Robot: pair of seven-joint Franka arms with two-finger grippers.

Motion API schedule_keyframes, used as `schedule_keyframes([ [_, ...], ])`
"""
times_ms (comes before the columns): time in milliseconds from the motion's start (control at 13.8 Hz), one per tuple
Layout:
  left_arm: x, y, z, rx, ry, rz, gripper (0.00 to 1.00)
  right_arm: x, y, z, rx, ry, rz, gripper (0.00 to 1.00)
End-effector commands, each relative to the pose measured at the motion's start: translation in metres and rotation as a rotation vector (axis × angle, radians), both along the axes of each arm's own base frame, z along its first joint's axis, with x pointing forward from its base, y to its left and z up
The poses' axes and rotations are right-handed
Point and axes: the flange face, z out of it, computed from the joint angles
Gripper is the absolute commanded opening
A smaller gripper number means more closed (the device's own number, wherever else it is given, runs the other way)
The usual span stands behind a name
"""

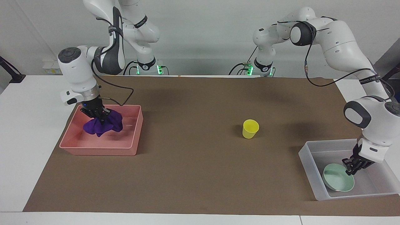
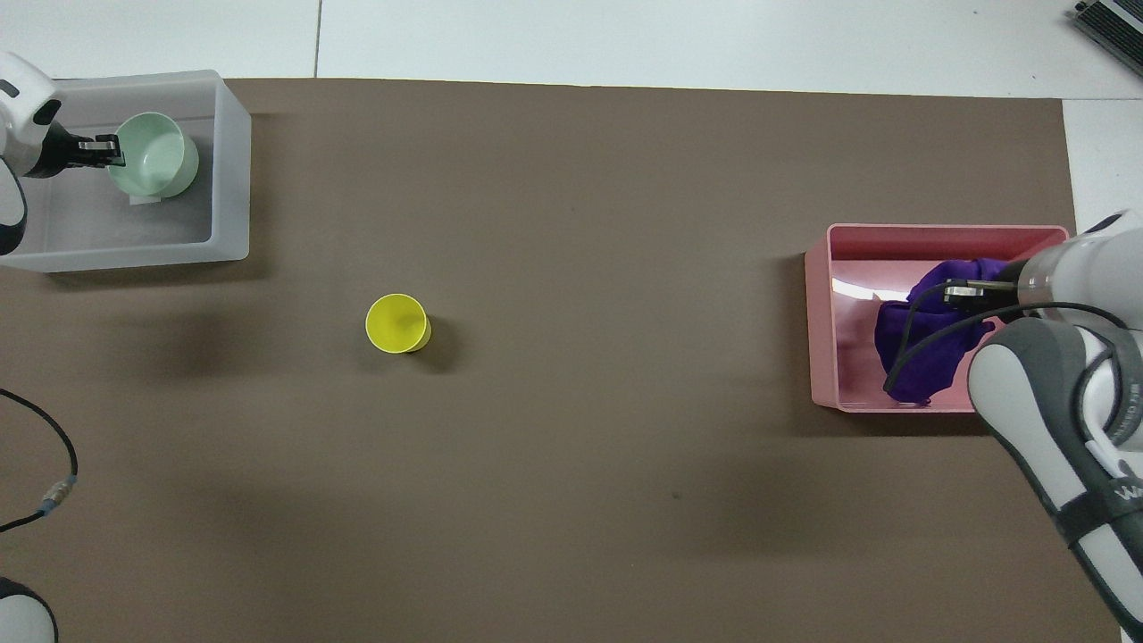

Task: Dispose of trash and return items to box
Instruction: 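Lower the purple cloth into the pink bin with the right gripper, then reach the left gripper to the yellow cup while the right gripper releases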

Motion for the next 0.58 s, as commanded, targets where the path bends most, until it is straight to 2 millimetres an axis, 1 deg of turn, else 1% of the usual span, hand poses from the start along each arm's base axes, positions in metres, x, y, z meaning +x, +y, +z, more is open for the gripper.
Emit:
schedule_keyframes([
  [0, -0.010, -0.016, 0.024, 0.014, 0.002, -0.050, 1.00, -0.004, -0.003, -0.034, 0.004, -0.016, 0.001, 0.00],
  [73, -0.012, -0.026, 0.038, 0.013, -0.008, -0.062, 1.00, -0.005, -0.001, -0.044, 0.006, -0.011, 0.003, 0.00],
  [145, -0.019, -0.034, 0.049, 0.012, 0.001, -0.071, 1.00, -0.004, -0.001, -0.053, 0.008, -0.010, 0.004, 0.00],
  [218, -0.026, -0.049, 0.063, 0.014, 0.005, -0.089, 1.00, -0.002, -0.001, -0.056, 0.008, -0.015, 0.006, 0.07],
  [291, -0.038, -0.061, 0.076, 0.013, 0.012, -0.102, 1.00, -0.002, 0.000, -0.056, 0.008, -0.015, 0.011, 0.22],
  [364, -0.053, -0.077, 0.090, 0.015, 0.014, -0.118, 1.00, -0.002, 0.001, -0.059, 0.010, -0.010, 0.012, 0.50],
  [436, -0.068, -0.093, 0.098, 0.016, 0.020, -0.135, 1.00, -0.002, 0.004, -0.060, 0.015, -0.010, 0.010, 1.00],
  [509, -0.084, -0.108, 0.104, 0.013, 0.035, -0.144, 1.00, 0.000, 0.006, -0.058, 0.017, -0.010, 0.012, 1.00],
])
